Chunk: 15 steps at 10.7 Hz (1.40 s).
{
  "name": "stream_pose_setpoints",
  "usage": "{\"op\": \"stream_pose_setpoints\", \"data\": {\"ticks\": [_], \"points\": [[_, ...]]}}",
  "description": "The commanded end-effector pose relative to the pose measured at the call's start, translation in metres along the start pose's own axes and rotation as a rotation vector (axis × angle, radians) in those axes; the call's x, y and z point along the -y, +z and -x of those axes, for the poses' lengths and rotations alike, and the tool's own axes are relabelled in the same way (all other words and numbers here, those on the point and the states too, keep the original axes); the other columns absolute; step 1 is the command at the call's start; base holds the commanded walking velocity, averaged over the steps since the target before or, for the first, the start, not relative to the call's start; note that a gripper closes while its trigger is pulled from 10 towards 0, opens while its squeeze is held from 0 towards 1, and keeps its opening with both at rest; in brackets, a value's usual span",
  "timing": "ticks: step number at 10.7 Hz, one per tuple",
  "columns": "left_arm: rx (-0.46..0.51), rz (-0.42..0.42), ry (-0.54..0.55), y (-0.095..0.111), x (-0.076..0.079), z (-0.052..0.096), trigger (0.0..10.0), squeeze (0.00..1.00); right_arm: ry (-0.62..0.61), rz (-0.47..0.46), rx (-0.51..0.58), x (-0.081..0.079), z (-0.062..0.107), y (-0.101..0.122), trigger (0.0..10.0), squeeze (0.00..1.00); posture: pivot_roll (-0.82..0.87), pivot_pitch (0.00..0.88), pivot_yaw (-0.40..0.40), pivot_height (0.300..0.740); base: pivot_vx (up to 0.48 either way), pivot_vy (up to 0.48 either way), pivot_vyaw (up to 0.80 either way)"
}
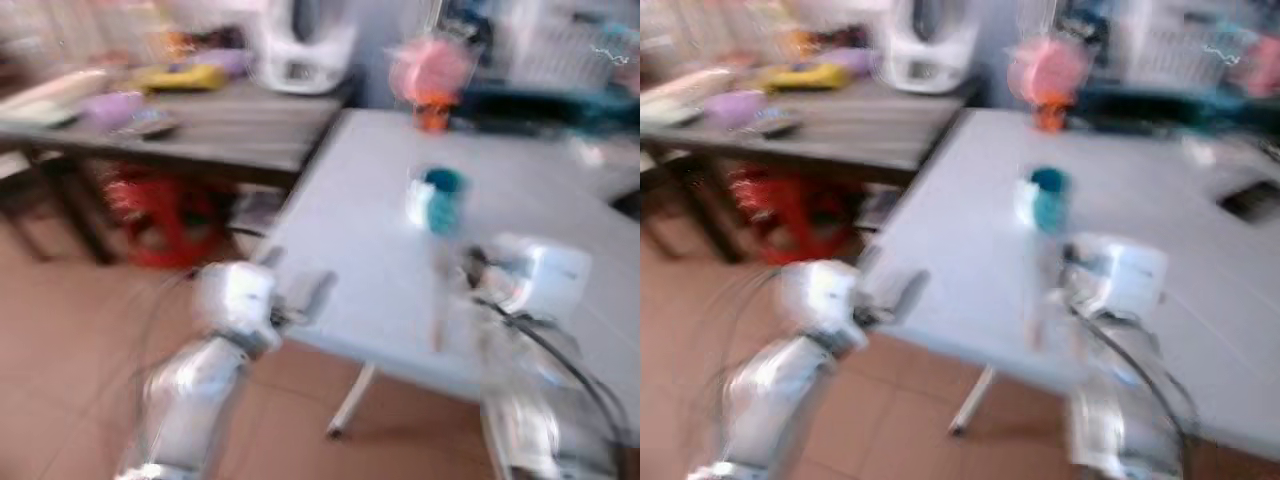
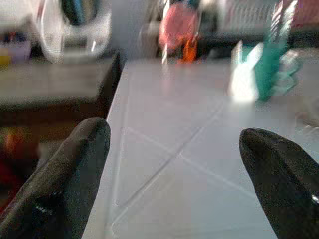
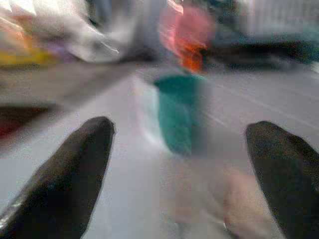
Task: Setting the table
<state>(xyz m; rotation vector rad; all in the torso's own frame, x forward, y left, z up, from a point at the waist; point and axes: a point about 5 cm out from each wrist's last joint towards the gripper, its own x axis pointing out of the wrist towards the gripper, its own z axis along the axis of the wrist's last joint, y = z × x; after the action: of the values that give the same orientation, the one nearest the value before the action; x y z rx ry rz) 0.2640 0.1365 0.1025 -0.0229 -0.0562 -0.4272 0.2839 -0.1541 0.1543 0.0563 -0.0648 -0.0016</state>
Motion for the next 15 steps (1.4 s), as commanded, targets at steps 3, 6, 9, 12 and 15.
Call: {"op": "stream_pose_setpoints", "data": {"ticks": [3, 6, 9, 12, 15], "points": [[0.035, 0.004, -0.048, 0.009, 0.013, -0.008, 10.0, 0.00, -0.054, 0.017, -0.042, 0.017, 0.005, -0.009, 10.0, 0.00, -0.04, 0.000, 0.070, 0.740, 0.090, 0.000, 0.00], [0.000, -0.018, -0.064, 0.004, 0.011, -0.002, 10.0, 0.00, -0.042, -0.001, -0.050, 0.011, 0.004, -0.011, 10.0, 0.00, -0.04, 0.000, 0.072, 0.740, 0.000, 0.000, 0.00], [-0.020, -0.048, -0.089, 0.001, 0.012, 0.003, 10.0, 0.00, 0.052, -0.094, -0.089, -0.011, -0.005, -0.015, 10.0, 0.00, -0.03, 0.000, 0.081, 0.740, 0.000, 0.000, 0.00], [-0.058, -0.038, -0.157, -0.006, 0.013, 0.009, 10.0, 0.00, 0.116, -0.125, -0.191, -0.039, -0.013, -0.025, 10.0, 0.00, -0.03, 0.000, 0.082, 0.740, 0.000, 0.000, 0.00], [-0.067, -0.045, -0.156, -0.010, 0.011, 0.011, 10.0, 0.00, 0.121, -0.161, -0.297, -0.052, -0.016, -0.037, 10.0, 0.00, -0.02, 0.000, 0.076, 0.740, 0.000, 0.000, 0.00]]}}
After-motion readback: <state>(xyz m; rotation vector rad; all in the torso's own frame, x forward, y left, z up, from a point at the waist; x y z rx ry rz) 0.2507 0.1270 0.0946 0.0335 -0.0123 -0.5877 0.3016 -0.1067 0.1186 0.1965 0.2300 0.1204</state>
